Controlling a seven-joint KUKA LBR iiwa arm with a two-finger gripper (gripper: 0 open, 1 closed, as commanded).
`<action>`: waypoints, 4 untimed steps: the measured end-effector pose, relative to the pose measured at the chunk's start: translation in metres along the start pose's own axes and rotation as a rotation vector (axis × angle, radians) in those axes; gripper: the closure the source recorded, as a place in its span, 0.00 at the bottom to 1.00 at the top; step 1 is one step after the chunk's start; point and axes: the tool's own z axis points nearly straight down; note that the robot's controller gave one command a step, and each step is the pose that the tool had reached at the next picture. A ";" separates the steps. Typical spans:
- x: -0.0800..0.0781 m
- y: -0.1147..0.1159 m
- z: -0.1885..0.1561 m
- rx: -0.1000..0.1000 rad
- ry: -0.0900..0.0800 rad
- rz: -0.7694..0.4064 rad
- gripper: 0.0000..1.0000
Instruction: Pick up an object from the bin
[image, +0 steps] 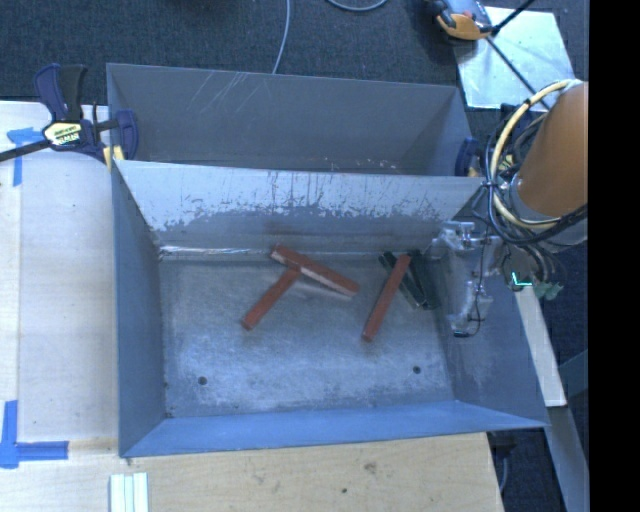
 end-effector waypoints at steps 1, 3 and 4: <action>0.000 0.000 0.000 0.000 -0.001 -0.001 0.00; -0.022 0.042 0.110 -0.001 -0.002 -0.016 0.00; -0.036 0.058 0.153 0.000 -0.009 -0.108 1.00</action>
Offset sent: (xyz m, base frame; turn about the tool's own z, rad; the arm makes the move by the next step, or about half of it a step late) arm 0.0186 0.0786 -0.1311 -0.0103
